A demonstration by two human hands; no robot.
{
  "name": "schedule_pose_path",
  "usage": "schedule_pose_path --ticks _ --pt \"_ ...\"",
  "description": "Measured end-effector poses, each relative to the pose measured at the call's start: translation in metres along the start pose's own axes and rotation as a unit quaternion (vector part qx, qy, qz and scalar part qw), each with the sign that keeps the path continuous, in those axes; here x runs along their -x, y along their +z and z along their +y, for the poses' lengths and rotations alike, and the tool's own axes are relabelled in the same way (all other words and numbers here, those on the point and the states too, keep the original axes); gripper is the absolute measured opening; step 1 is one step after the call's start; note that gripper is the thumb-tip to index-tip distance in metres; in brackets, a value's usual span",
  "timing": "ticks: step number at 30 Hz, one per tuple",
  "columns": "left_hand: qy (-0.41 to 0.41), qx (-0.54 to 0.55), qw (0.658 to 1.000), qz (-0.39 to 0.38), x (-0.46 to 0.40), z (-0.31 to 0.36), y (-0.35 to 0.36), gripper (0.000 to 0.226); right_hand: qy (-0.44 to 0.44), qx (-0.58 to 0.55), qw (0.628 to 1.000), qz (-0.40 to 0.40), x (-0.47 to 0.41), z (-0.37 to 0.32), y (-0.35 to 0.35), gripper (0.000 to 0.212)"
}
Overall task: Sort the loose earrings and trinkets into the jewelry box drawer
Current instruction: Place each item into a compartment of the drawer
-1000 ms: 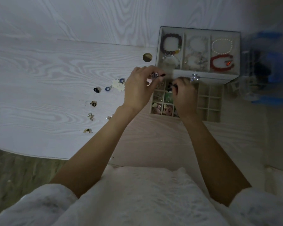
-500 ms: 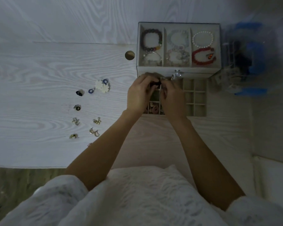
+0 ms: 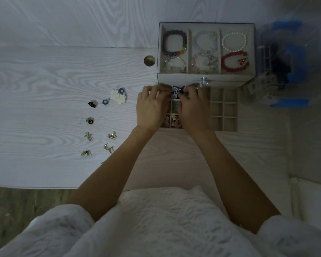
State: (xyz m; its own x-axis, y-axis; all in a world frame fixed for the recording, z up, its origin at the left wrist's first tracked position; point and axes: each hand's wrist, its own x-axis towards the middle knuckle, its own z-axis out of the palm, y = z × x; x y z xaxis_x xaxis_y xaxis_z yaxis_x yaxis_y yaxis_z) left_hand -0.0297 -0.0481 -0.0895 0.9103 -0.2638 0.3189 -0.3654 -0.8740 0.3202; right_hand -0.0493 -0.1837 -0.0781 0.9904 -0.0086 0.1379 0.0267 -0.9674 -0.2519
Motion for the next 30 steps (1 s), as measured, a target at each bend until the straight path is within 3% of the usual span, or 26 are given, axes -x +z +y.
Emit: schedule_pose_path --ticks 7,11,16,19,22,26,30 --pt "-0.048 -0.015 0.998 -0.048 -0.010 0.004 -0.001 0.021 0.041 0.004 0.996 -0.074 -0.011 -0.003 -0.004 0.021" --pt "-0.066 -0.009 0.995 -0.078 -0.020 0.006 -0.002 0.012 0.037 -0.030 0.998 -0.052 -0.009 -0.001 -0.003 0.026" --pt "-0.032 0.005 0.998 -0.053 -0.023 0.011 -0.007 0.013 0.053 -0.069 0.996 0.007 -0.009 -0.007 -0.008 0.008" --pt "-0.090 0.078 0.990 -0.069 -0.025 0.021 -0.012 0.017 0.055 -0.097 0.994 0.009 -0.008 -0.006 -0.009 0.004" --pt "-0.118 0.084 0.984 -0.101 -0.027 0.022 -0.010 0.022 0.061 -0.099 0.993 -0.011 -0.006 -0.002 -0.009 0.010" --pt "-0.098 0.098 0.988 -0.066 -0.022 0.017 -0.012 0.019 0.064 -0.102 0.992 -0.030 -0.003 0.005 -0.009 0.017" --pt "-0.017 0.060 0.996 -0.056 -0.019 0.008 -0.012 0.022 0.042 -0.100 0.994 -0.015 -0.007 0.004 -0.006 0.017"
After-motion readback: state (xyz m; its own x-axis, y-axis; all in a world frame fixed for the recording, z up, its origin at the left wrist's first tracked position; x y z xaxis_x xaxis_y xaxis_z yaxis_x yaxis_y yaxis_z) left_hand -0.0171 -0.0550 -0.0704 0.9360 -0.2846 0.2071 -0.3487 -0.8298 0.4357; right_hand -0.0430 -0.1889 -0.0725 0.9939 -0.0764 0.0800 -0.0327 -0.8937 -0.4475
